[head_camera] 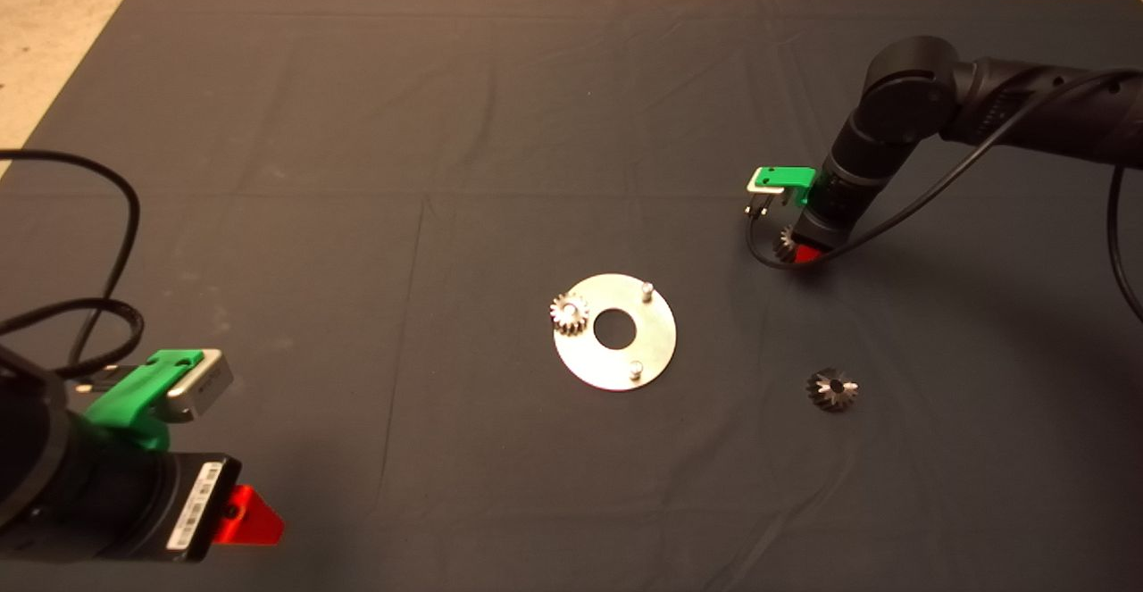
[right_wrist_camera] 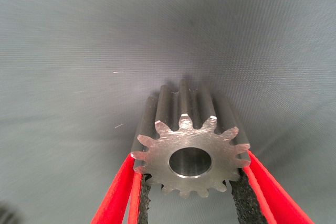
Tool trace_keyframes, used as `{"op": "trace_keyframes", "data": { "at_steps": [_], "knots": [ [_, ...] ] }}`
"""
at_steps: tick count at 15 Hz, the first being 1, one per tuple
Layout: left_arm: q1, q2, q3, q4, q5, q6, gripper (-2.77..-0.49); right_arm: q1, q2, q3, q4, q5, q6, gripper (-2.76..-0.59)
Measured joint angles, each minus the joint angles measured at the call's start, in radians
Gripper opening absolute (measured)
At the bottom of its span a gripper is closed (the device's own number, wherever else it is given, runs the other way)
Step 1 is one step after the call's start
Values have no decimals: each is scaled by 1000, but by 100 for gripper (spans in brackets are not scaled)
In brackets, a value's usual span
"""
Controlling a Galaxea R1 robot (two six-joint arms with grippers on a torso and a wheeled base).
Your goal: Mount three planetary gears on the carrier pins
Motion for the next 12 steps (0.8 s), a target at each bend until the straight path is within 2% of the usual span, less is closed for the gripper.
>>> {"op": "trace_keyframes", "data": {
  "at_steps": [3,5,6,9,12],
  "knots": [
    [0,0,0,0,0,0,-93,60,1,16,93,-4,14,-244],
    [0,0,0,0,0,0,-93,107,1,41,125,-14,29,-244],
    [0,0,0,0,0,0,-93,121,6,53,137,-16,55,-244],
    [0,1,0,0,0,-3,-93,119,77,62,141,-26,118,-244],
    [0,2,0,0,0,-16,-93,117,166,71,142,-14,151,-244]
  ]
}}
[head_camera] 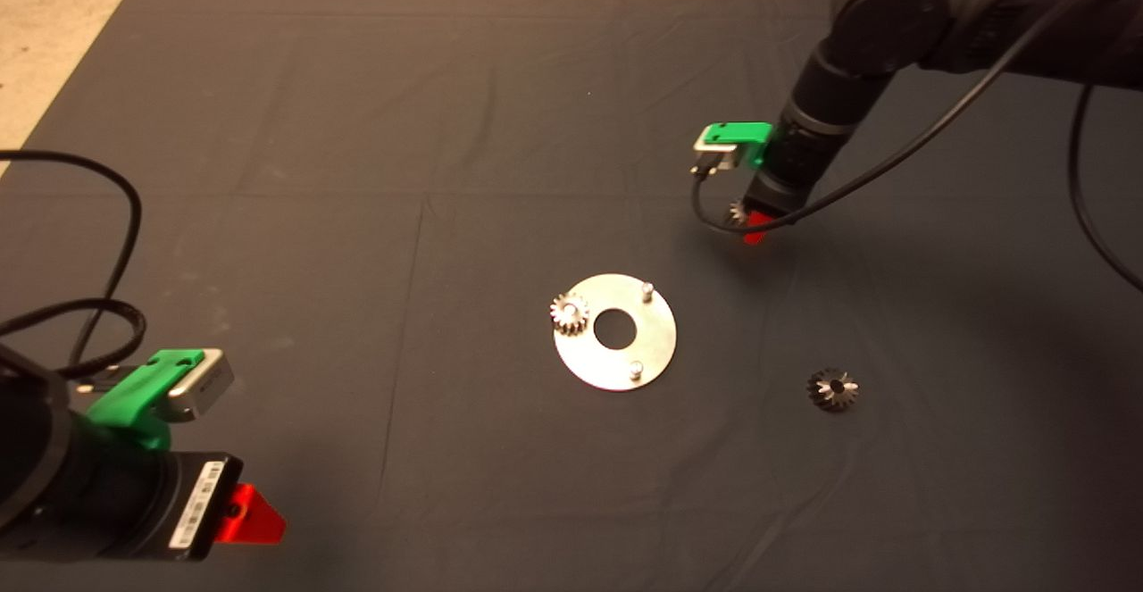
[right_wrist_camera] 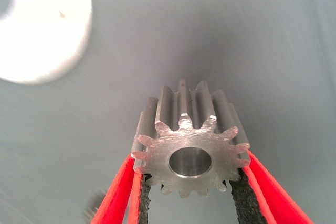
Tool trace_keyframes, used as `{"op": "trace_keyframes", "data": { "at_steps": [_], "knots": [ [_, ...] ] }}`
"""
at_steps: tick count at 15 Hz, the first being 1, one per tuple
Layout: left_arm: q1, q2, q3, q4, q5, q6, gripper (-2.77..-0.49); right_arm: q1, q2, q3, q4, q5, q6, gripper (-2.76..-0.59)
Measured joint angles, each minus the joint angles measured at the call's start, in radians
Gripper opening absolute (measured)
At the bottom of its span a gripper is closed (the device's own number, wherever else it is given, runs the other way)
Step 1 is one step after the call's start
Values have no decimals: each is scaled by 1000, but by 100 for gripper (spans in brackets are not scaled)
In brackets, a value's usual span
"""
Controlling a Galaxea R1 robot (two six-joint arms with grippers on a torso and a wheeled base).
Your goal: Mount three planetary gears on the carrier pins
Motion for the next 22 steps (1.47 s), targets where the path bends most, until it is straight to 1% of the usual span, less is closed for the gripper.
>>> {"op": "trace_keyframes", "data": {
  "at_steps": [1,2,3,4,5,7,8,9,10,11,12,13,14,18,20,22],
  "knots": [
    [0,0,0,0,0,-2,-93,0,17,7,3,3,16,-244],
    [0,1,0,0,0,-2,-93,-1,23,8,5,2,41,-244],
    [0,0,0,0,0,-2,-93,0,27,8,4,-1,56,-244],
    [0,1,0,0,0,-6,-93,0,30,8,4,-8,61,-244],
    [0,0,0,0,0,-6,-93,0,37,15,2,-11,69,-244],
    [0,0,0,0,0,-9,-93,0,64,40,-4,-11,83,-244],
    [0,0,0,0,0,-10,-93,0,78,58,-13,-9,92,-244],
    [0,0,0,0,0,-10,-93,0,87,79,-30,-4,109,-244],
    [0,0,0,0,0,-11,-93,0,94,98,-52,-4,118,-244],
    [0,0,0,0,0,-11,-93,0,98,108,-68,-4,123,-244],
    [0,0,0,0,0,-12,-93,-1,104,112,-84,-7,129,-244],
    [0,0,0,0,0,-12,-93,0,111,112,-97,-11,134,-244],
    [0,0,0,0,0,-12,-93,-1,120,112,-101,-11,135,-244],
    [0,0,0,0,0,-12,-93,-1,142,109,-104,-6,138,-244],
    [0,0,0,0,0,-12,-93,-1,151,88,-107,-9,139,-244],
    [0,0,0,0,0,-12,-93,-1,160,69,-113,-9,139,-244]
  ]
}}
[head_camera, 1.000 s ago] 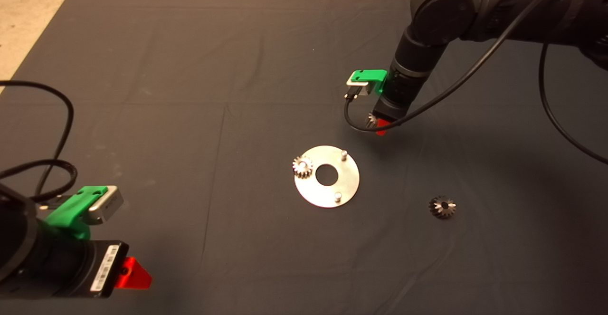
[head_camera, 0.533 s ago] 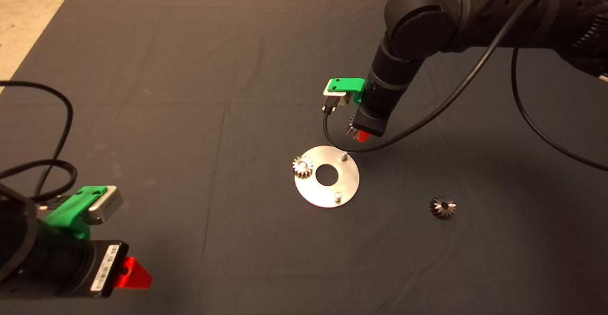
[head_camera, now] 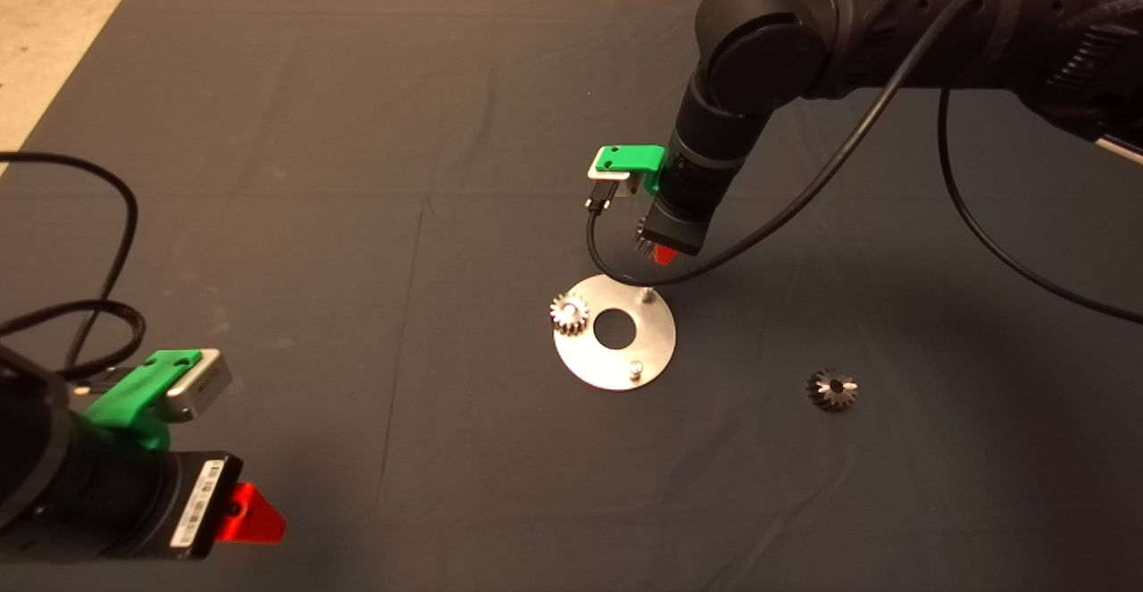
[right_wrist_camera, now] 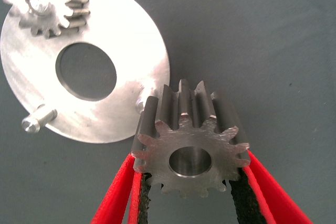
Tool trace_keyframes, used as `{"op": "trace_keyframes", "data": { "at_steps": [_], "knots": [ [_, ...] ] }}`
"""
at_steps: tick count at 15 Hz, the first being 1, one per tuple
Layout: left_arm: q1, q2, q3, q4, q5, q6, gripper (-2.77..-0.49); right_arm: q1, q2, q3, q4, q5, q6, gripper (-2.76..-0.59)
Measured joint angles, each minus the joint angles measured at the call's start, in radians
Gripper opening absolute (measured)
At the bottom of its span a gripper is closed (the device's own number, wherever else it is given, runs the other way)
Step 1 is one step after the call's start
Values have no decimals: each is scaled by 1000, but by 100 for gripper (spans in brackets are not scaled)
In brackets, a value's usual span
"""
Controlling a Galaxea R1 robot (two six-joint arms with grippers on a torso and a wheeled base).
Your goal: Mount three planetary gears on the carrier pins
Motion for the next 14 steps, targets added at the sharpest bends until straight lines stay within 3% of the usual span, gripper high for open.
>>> {"op": "trace_keyframes", "data": {
  "at_steps": [9,14],
  "knots": [
    [0,0,0,0,0,0,-93,-2,39,-34,11,0,0,-244],
    [0,0,0,0,0,0,-93,-31,47,-36,17,0,0,-244]
  ]
}}
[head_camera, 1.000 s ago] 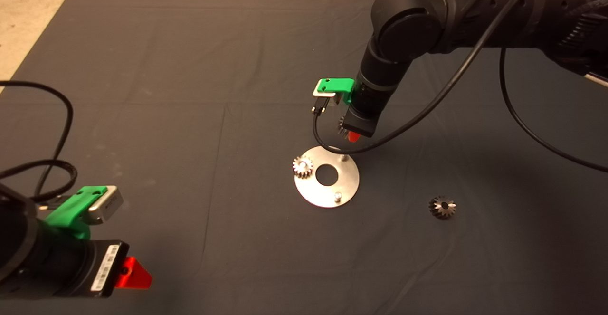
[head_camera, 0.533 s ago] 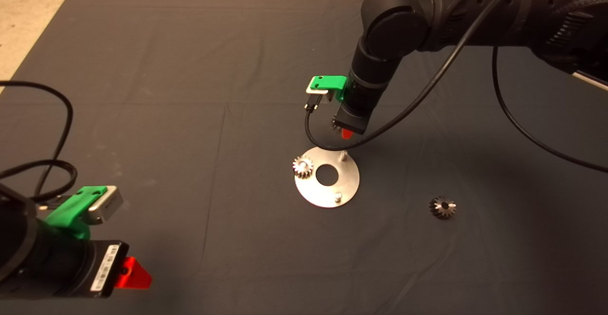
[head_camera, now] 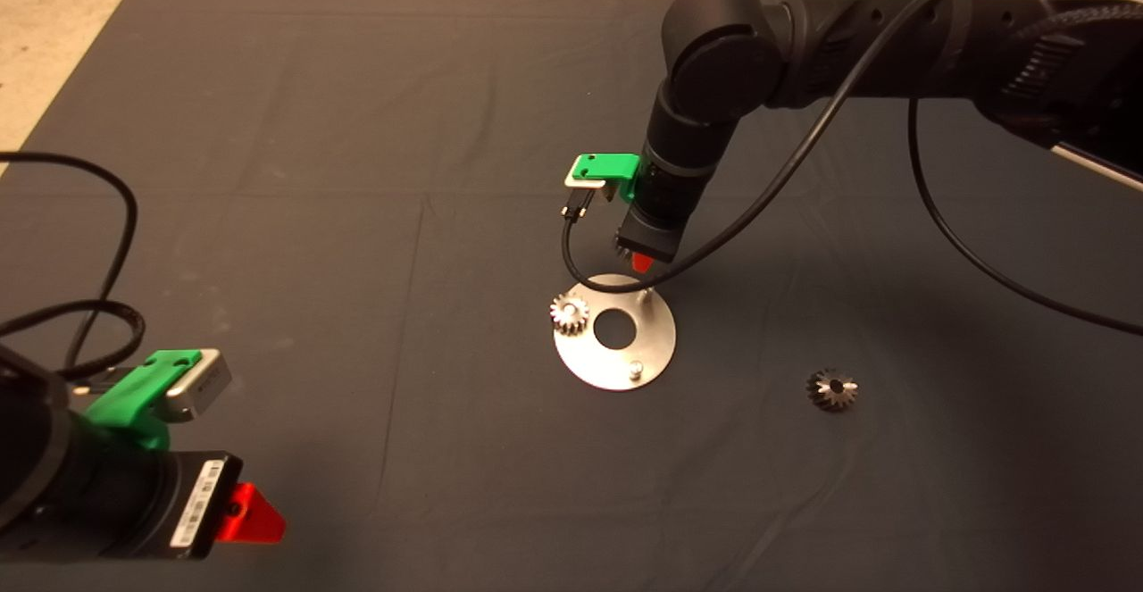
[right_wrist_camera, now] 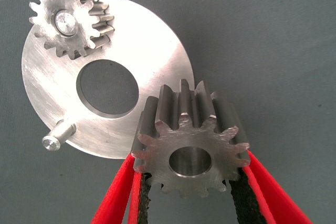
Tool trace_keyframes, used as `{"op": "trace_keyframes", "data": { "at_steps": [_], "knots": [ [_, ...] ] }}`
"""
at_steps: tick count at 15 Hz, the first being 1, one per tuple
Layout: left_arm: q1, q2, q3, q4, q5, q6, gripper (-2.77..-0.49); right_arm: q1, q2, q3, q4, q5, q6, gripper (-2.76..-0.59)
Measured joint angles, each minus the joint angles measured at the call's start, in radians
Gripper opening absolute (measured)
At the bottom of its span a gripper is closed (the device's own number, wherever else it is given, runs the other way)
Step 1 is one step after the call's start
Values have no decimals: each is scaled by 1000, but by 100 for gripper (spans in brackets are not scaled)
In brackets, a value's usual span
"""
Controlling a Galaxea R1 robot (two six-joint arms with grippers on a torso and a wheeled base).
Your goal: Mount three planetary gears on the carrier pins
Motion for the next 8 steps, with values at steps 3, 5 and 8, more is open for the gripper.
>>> {"op": "trace_keyframes", "data": {
  "at_steps": [3,5,8],
  "knots": [
    [0,0,0,0,0,0,-93,-14,0,0,1,0,0,-244],
    [0,0,0,0,0,0,-93,-17,-6,10,3,0,0,-244],
    [0,0,0,0,0,0,-93,-19,-23,41,4,-1,0,-244]
  ]
}}
